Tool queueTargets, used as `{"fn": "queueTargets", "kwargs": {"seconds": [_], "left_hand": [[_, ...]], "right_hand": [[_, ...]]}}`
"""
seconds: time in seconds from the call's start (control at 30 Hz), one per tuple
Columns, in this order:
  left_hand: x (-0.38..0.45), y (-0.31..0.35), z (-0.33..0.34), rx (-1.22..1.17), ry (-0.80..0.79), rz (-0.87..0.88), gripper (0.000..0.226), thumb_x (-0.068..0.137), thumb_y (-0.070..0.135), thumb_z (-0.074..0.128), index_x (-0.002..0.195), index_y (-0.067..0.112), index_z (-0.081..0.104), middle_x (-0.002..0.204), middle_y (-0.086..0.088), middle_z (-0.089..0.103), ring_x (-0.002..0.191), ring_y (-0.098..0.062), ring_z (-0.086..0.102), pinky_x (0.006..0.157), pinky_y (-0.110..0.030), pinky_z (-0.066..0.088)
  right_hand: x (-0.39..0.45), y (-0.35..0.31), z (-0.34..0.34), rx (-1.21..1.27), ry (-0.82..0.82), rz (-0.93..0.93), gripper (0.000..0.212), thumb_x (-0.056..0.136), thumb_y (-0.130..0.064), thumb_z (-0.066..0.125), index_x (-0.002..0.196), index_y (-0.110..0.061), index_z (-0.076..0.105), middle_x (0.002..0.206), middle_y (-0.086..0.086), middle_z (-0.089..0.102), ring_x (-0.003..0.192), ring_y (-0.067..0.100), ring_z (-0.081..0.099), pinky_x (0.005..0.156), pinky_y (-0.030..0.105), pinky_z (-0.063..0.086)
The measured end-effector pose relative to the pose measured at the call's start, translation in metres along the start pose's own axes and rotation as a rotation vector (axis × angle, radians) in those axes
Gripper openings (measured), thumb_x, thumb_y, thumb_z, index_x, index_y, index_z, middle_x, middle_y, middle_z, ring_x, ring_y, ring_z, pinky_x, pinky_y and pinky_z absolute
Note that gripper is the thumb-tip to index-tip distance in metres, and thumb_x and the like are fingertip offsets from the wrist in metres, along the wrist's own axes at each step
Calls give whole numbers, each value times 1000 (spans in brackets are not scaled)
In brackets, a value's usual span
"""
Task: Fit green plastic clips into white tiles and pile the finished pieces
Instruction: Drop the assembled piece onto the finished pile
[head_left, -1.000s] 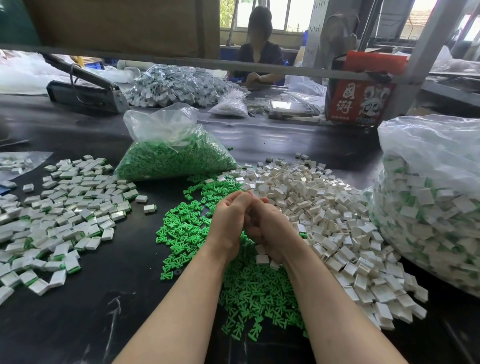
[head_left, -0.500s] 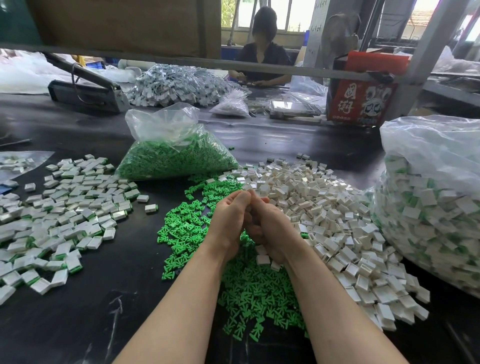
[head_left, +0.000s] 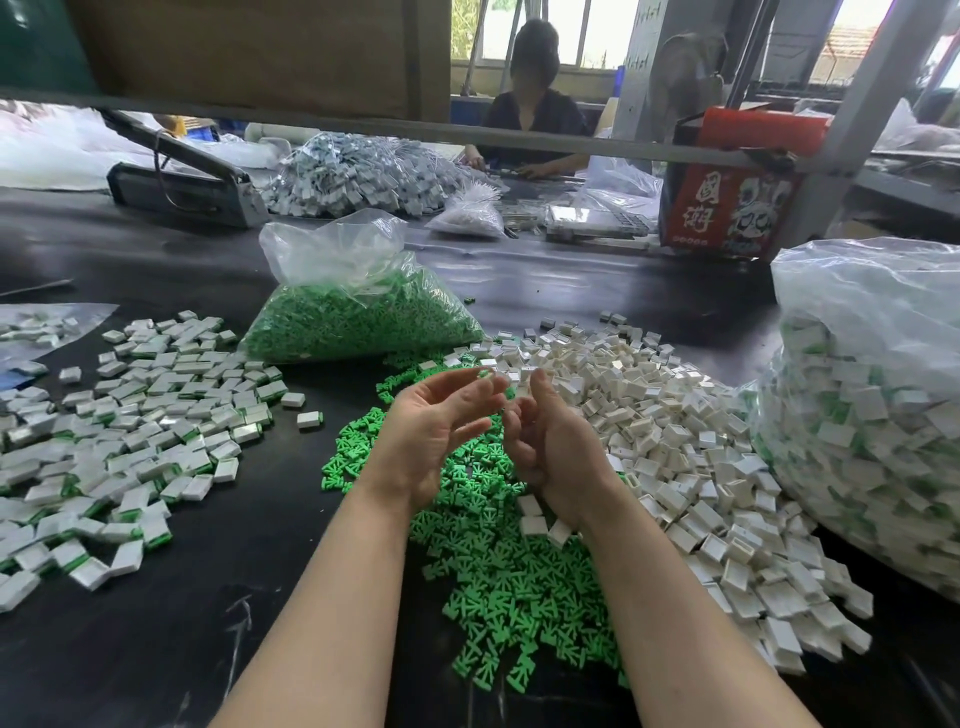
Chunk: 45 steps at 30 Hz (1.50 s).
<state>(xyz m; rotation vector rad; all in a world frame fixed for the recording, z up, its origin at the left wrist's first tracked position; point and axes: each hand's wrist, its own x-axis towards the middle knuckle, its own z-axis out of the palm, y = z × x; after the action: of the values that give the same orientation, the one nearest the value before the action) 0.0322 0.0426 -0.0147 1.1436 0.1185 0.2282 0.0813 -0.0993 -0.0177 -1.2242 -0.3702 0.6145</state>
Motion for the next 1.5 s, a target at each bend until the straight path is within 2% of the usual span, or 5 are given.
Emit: {"fn": "queueTargets", "kwargs": {"seconds": [0.23, 0.5, 0.7, 0.9, 1.5], "left_hand": [[-9, 28, -63, 1102, 743, 151, 13, 85, 24, 76, 95, 20, 70, 83, 4, 68, 70, -15, 58, 52, -22, 37], [-16, 32, -92, 1488, 1079, -192, 23, 90, 20, 60, 112, 21, 68, 119, -15, 63, 122, -37, 43, 101, -48, 28], [-6, 29, -51, 1348, 708, 238, 25, 89, 16, 67, 113, 18, 70, 113, -15, 66, 103, -34, 56, 86, -41, 45], [-5, -3, -1, 1282, 91, 190, 24, 90, 23, 66, 114, 28, 66, 116, 2, 59, 110, -16, 53, 106, -45, 40], [-2, -19, 9, 1344, 26, 199, 26, 95, 30, 60, 120, 28, 61, 109, 9, 51, 107, -9, 46, 110, -42, 35]], "right_hand": [[1, -5, -1, -511, 269, -239, 38, 101, -29, 49, 75, -3, 59, 57, 0, 49, 46, 9, 41, 48, 26, 36], [3, -11, -9, -1090, 366, -313, 13, 93, -26, 65, 91, -14, 70, 74, -7, 65, 60, 4, 57, 56, 19, 48], [2, -9, 0, -1337, 259, -290, 10, 88, -32, 68, 97, -33, 73, 87, -15, 68, 82, 4, 58, 85, 30, 49], [2, -6, -6, -1568, 528, -246, 14, 89, -25, 61, 100, -30, 69, 105, -8, 66, 105, 18, 49, 92, 38, 40], [2, -4, -14, -1690, 666, -49, 25, 92, -23, 51, 116, -24, 59, 124, 2, 59, 127, 28, 41, 102, 43, 36]]}}
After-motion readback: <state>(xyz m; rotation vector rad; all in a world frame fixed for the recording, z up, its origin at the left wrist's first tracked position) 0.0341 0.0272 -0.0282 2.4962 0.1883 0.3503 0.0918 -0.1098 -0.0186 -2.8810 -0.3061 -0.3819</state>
